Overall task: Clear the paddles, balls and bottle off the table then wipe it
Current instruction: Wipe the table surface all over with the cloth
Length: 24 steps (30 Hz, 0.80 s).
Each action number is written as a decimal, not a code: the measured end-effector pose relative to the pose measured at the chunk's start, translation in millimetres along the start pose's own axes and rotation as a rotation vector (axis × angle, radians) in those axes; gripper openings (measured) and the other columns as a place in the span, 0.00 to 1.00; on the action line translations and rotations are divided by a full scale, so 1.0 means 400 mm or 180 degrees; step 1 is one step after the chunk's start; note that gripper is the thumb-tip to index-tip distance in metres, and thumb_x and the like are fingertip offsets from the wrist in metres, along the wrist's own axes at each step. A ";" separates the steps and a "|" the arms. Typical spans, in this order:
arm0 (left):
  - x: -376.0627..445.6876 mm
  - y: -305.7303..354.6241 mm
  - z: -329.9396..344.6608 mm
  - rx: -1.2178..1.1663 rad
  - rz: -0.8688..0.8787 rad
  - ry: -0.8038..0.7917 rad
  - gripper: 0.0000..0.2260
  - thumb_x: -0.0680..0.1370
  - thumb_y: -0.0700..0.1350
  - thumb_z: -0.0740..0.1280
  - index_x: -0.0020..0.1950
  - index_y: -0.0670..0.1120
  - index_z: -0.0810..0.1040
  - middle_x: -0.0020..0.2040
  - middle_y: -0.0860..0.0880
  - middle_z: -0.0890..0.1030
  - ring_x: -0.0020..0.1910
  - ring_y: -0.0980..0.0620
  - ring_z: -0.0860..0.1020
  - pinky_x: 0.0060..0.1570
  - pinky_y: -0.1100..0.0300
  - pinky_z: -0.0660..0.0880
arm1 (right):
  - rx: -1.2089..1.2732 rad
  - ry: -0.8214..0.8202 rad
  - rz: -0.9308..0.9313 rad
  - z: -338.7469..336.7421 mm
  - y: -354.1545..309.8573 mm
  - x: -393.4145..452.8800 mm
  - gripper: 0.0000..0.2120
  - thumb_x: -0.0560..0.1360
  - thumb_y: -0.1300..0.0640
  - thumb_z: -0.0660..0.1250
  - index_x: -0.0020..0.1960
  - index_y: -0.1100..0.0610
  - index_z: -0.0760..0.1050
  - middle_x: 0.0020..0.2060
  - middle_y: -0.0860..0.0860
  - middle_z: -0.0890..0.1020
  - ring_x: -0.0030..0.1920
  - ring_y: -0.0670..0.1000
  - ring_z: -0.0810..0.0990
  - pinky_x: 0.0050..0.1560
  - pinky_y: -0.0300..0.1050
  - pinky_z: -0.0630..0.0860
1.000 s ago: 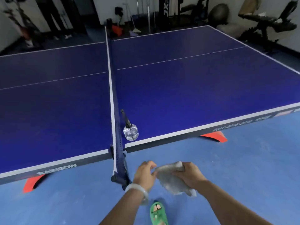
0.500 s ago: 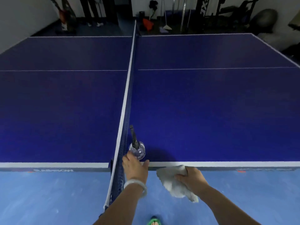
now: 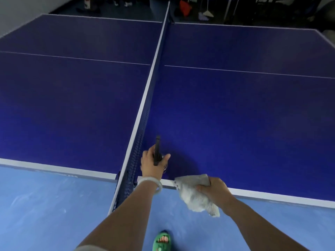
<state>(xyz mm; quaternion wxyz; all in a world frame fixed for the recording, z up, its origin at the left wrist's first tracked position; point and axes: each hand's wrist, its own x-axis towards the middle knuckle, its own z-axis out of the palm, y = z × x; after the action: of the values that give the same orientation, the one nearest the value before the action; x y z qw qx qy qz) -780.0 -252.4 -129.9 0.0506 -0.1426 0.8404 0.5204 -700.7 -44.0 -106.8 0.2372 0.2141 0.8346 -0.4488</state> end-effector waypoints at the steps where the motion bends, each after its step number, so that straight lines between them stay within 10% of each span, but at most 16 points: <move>1: -0.003 0.001 0.005 0.0060 0.0095 -0.0058 0.17 0.72 0.55 0.74 0.56 0.51 0.76 0.50 0.52 0.70 0.51 0.45 0.78 0.57 0.46 0.74 | 0.0016 0.0027 0.0026 -0.006 0.009 0.000 0.03 0.73 0.52 0.72 0.43 0.49 0.78 0.42 0.51 0.84 0.45 0.51 0.83 0.47 0.48 0.79; 5: -0.023 -0.003 0.023 0.0001 0.0317 -0.0316 0.11 0.75 0.46 0.73 0.52 0.58 0.74 0.48 0.54 0.70 0.36 0.58 0.78 0.36 0.71 0.73 | 0.0177 0.0156 0.0184 -0.014 0.041 -0.011 0.04 0.72 0.53 0.73 0.41 0.48 0.78 0.39 0.49 0.84 0.42 0.49 0.83 0.43 0.45 0.78; 12: -0.108 0.018 0.098 -0.0521 0.0274 -0.1431 0.06 0.76 0.39 0.67 0.47 0.50 0.76 0.29 0.44 0.71 0.27 0.47 0.69 0.29 0.54 0.70 | 0.0555 0.0620 0.0579 -0.039 0.144 -0.075 0.05 0.72 0.54 0.74 0.43 0.52 0.79 0.39 0.49 0.84 0.41 0.49 0.82 0.39 0.42 0.78; 24: -0.417 0.129 0.376 0.0399 0.0804 -0.2696 0.09 0.73 0.47 0.74 0.40 0.46 0.76 0.28 0.55 0.77 0.27 0.56 0.73 0.29 0.67 0.71 | 0.1360 0.1769 0.1030 -0.155 0.487 -0.376 0.03 0.74 0.56 0.73 0.43 0.51 0.80 0.37 0.44 0.84 0.39 0.44 0.82 0.36 0.35 0.75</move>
<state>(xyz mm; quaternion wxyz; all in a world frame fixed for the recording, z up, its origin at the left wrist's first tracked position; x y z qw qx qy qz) -645.6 -65.7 -114.7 0.3349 0.1902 0.7864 0.4830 -482.7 85.6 -114.3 0.0197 0.5011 0.7101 -0.4942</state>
